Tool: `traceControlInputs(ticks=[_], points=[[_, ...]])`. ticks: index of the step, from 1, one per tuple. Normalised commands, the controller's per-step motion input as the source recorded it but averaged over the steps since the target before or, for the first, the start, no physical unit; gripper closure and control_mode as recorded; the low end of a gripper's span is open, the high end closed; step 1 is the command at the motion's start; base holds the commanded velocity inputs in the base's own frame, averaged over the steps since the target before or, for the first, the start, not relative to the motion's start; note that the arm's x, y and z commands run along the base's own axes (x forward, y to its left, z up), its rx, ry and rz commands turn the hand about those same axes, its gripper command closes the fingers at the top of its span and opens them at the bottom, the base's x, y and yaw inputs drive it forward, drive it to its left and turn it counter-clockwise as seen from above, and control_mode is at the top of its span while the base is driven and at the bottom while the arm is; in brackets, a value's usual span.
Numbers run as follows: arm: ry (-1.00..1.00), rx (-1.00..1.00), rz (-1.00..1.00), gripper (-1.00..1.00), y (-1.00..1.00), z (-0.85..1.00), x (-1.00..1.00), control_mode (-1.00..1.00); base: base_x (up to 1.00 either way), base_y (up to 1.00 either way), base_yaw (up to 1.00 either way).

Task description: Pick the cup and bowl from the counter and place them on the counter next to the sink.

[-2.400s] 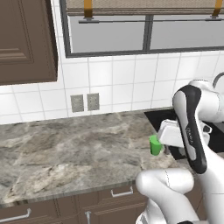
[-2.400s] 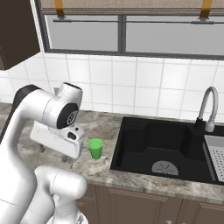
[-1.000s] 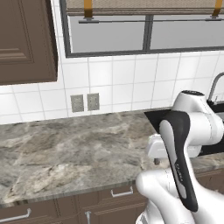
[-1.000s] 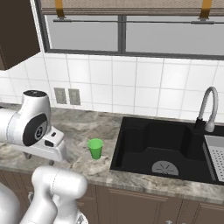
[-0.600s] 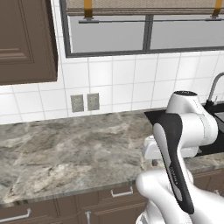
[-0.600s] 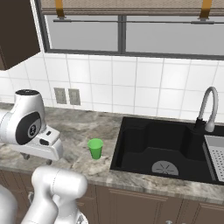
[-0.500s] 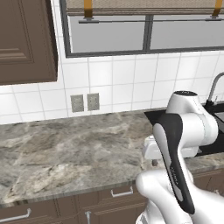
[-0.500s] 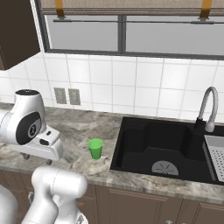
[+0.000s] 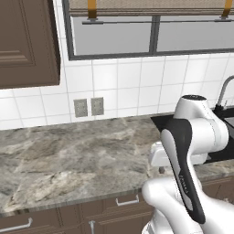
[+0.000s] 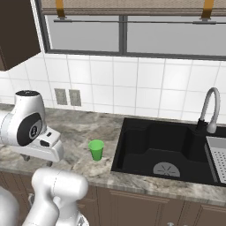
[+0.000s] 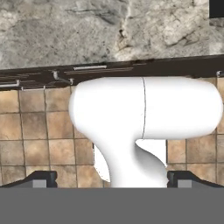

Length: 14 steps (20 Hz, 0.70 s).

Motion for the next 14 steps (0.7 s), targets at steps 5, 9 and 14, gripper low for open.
traceControlInputs(ticks=[5,9,14], points=[[0.0,0.0,0.0,-1.0,0.0,0.0,0.0,1.0,-0.49,0.2,0.0],[0.0,0.0,0.0,-1.0,0.0,0.0,0.0,1.0,-0.73,0.22,0.0],[0.0,0.0,0.0,-1.0,0.0,0.0,0.0,1.0,-0.13,0.04,0.0]])
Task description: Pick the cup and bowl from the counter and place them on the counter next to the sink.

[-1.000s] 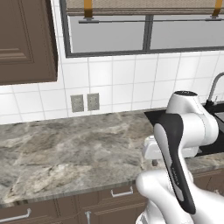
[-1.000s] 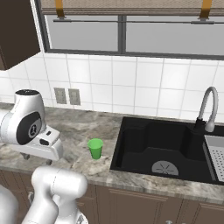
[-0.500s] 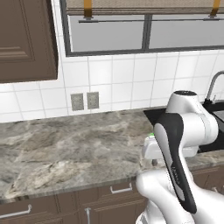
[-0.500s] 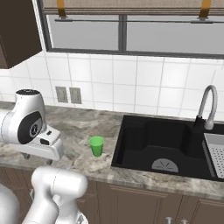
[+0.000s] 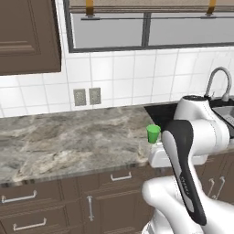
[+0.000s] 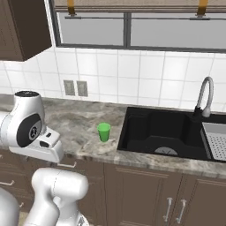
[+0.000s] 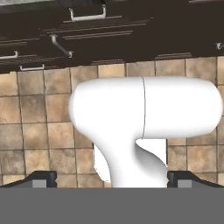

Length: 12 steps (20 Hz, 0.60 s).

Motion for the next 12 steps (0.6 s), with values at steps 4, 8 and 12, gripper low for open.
traceControlInputs(ticks=[4,8,12], points=[[0.0,0.0,0.0,-1.0,0.0,0.0,0.0,1.0,0.52,0.14,0.25],[0.0,0.0,0.0,-1.0,0.0,0.0,0.0,1.0,0.33,0.54,0.48],[0.0,0.0,0.0,-1.0,0.0,0.0,0.0,1.0,0.19,0.45,0.64]])
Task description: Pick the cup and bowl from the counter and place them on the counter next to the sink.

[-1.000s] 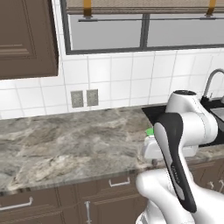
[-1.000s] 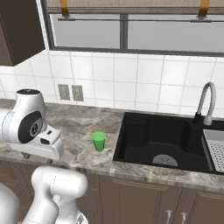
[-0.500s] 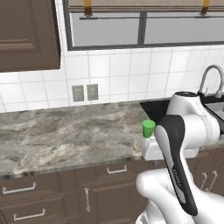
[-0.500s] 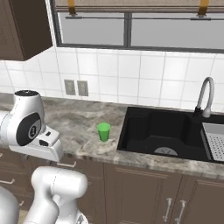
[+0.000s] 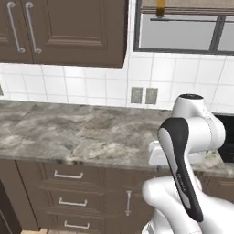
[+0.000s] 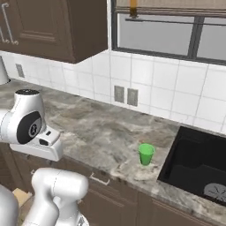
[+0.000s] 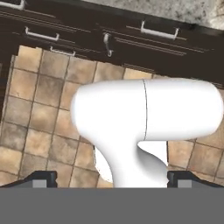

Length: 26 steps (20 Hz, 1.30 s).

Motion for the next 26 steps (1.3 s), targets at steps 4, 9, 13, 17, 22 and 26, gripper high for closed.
traceControlInputs(ticks=[4,9,13,17,22,26], points=[[0.0,0.0,0.0,-1.0,0.0,0.0,0.0,1.0,0.03,0.48,0.63],[0.0,0.0,0.0,-1.0,0.0,0.0,0.0,1.0,0.19,0.77,0.56],[0.0,0.0,0.0,-1.0,0.0,0.0,0.0,1.0,0.3,0.86,0.52],[0.0,0.0,0.0,-1.0,0.0,0.0,0.0,1.0,0.25,0.83,0.52],[0.0,0.0,0.0,-1.0,0.0,0.0,0.0,1.0,0.1,0.74,0.49],[0.0,0.0,0.0,-1.0,0.0,0.0,0.0,1.0,0.0,0.49,0.4]])
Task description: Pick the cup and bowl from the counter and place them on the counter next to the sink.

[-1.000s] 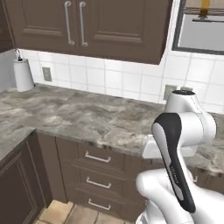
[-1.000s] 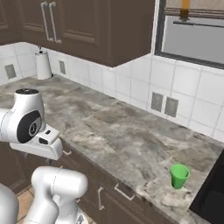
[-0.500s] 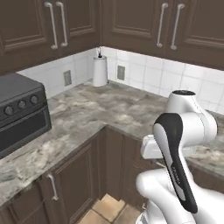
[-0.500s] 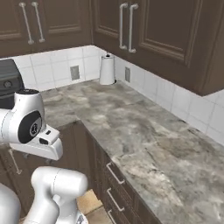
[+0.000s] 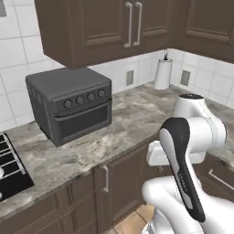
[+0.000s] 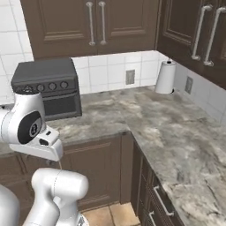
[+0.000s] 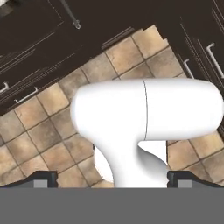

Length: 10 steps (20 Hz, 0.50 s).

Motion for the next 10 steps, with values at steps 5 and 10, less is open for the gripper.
traceControlInputs(ticks=[5,10], points=[[0.0,0.0,0.0,-1.0,0.0,0.0,0.0,1.0,0.0,0.43,0.32],[0.0,0.0,0.0,-1.0,0.0,0.0,0.0,1.0,0.0,0.67,0.18]])
